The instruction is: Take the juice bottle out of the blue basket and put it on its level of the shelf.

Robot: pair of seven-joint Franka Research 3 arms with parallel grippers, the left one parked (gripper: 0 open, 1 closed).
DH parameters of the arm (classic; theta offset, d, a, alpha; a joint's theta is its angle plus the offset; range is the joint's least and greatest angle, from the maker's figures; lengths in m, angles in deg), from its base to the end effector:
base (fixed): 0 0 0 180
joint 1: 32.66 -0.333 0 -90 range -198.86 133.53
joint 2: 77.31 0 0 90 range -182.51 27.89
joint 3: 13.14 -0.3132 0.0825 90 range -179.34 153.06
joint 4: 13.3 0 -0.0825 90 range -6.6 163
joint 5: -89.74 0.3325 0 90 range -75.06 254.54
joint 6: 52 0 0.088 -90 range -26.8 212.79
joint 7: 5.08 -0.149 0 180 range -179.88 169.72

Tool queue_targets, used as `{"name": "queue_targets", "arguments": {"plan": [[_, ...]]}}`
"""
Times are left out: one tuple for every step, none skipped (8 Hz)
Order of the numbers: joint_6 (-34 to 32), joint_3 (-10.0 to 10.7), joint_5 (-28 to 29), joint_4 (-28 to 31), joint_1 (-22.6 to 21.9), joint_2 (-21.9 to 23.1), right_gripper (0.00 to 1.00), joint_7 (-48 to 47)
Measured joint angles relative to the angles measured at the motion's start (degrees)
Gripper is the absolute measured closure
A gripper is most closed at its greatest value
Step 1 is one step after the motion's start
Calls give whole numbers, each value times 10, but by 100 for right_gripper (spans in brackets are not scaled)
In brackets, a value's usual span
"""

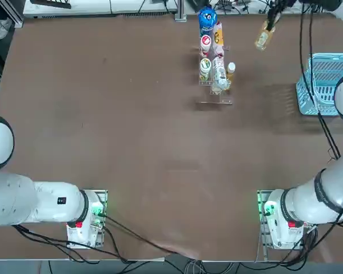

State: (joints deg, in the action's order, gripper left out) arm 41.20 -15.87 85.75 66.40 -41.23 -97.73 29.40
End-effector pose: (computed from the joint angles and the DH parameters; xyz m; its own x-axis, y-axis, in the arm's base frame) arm 0.5889 0.1035 0.4624 0.6861 0.7161 -0.1284 0.7195 -0.6940 -0.0252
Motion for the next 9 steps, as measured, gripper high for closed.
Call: {"name": "queue_targets", "arguments": {"plan": [[18,0,0,-1,-15,-13,46,35],[40,0,0,-2,-24,-28,46,90],[61,0,0,-2,-30,-44,46,139],[77,0,0,-2,-33,-58,46,166],[93,0,0,-3,-35,-69,46,184],[112,0,0,-3,-35,-79,46,203],[133,1,0,-3,-36,-88,46,218],[149,1,0,-3,-38,-96,46,224],[161,0,0,-4,-45,-103,46,224]]}}
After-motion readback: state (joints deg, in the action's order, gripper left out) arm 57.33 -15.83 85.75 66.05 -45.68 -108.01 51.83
